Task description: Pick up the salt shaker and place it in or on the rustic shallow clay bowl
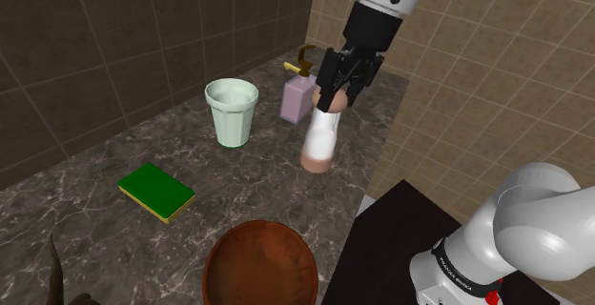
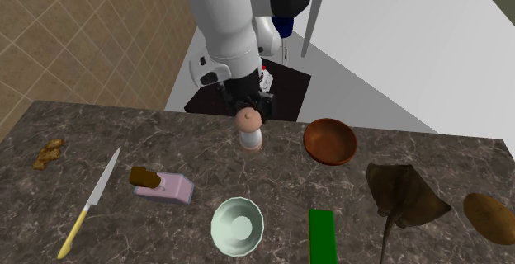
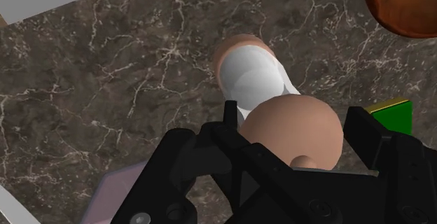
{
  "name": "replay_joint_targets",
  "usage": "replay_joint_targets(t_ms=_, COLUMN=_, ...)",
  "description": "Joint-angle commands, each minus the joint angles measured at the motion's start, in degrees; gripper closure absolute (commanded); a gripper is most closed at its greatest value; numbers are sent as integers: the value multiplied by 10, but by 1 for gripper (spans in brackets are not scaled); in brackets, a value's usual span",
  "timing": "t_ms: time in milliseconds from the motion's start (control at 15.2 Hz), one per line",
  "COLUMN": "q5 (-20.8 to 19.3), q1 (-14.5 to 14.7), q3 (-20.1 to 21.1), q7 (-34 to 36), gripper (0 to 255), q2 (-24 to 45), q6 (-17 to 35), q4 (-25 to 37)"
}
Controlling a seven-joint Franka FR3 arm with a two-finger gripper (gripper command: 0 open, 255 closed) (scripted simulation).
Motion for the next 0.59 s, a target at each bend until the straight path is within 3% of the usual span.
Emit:
replay_joint_targets(t_ms=0, q5=-2, q1=-1, q3=-1, q7=3, gripper=255, q2=4, q6=-14, q4=18)
replay_joint_targets(t_ms=528, q5=-10, q1=-4, q3=-8, q7=13, gripper=255, q2=14, q6=-72, q4=86)
